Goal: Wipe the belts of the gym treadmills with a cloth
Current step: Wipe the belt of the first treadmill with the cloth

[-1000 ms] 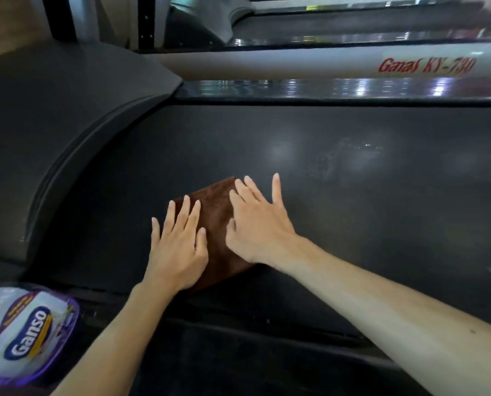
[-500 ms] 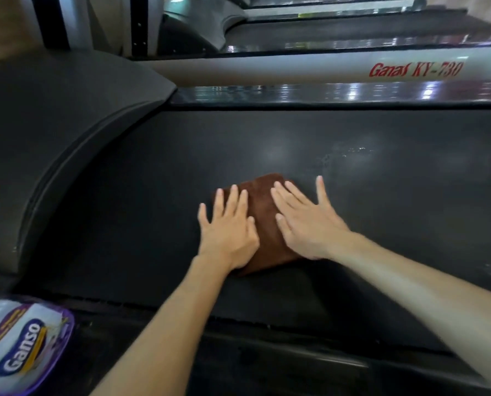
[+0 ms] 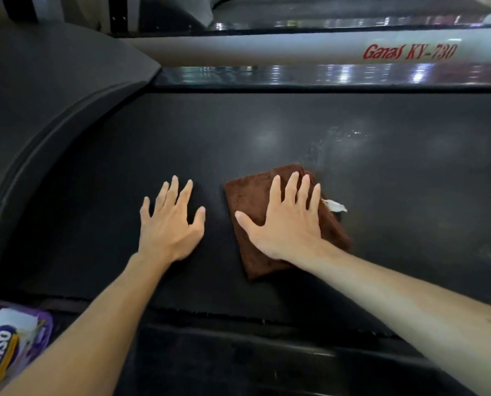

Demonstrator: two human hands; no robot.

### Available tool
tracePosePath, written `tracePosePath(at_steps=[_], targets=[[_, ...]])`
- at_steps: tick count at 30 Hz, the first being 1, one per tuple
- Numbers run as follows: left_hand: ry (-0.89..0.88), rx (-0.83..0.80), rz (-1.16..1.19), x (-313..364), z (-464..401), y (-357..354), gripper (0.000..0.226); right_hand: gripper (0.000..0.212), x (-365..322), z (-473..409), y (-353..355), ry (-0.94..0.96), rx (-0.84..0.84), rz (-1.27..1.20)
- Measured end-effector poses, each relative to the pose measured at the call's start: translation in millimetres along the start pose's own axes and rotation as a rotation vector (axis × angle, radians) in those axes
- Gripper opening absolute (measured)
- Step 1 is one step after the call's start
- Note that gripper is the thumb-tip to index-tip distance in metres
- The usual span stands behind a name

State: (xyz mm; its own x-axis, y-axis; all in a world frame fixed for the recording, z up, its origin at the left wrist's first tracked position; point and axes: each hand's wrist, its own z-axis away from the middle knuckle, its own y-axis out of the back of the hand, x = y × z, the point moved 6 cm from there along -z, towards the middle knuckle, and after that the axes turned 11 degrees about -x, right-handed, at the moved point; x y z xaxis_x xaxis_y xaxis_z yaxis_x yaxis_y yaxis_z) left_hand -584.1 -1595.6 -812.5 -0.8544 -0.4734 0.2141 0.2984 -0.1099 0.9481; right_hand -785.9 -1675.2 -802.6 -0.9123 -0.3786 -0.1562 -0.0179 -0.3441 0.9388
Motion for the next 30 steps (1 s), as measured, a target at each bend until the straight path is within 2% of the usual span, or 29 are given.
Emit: tracePosePath(at_steps=[3,8,10,13,15,17,20,23,25,27,30], targets=[[0.004,0.043,-0.004,1.8,1.4,-3.0,0.069,0.104,2.8,-17.4,1.4,-0.012,0.056,0.032],[0.015,0.07,0.0,-0.4,-1.2,0.0,0.067,0.093,-1.0,-95.0,26.4,0.021,0.008,0.071],[0.009,0.089,0.009,0.0,0.0,1.5,0.066,0.09,-18.2,-111.4,26.7,0.093,-0.004,0.088],[0.009,0.088,0.0,0.3,-0.2,1.9,0.067,0.09,-27.6,-89.8,21.0,0.238,-0.003,0.102],[0.009,0.092,-0.003,-0.2,0.3,1.7,0.066,0.088,-9.2,-65.4,16.0,0.274,0.013,0.107],[-0.001,0.102,-0.001,0.1,1.4,1.0,0.065,0.09,21.5,-49.5,13.8,0.207,0.0,0.109],[-0.001,0.104,0.005,0.6,2.3,1.2,0.066,0.091,52.0,-78.1,29.1,-0.006,-0.017,0.108],[0.002,0.097,-0.007,1.0,1.3,1.1,0.067,0.096,32.8,-126.0,46.9,-0.093,-0.059,0.076],[0.003,0.096,-0.009,-0.2,0.0,1.9,0.067,0.097,4.4,-139.1,43.4,-0.042,-0.027,0.073],[0.011,0.086,-0.015,-0.3,0.8,1.6,0.067,0.093,-20.3,-122.8,31.9,0.089,0.005,0.082],[0.011,0.071,-0.032,1.5,0.0,1.2,0.068,0.085,-15.4,-69.3,14.4,0.26,0.039,0.1]])
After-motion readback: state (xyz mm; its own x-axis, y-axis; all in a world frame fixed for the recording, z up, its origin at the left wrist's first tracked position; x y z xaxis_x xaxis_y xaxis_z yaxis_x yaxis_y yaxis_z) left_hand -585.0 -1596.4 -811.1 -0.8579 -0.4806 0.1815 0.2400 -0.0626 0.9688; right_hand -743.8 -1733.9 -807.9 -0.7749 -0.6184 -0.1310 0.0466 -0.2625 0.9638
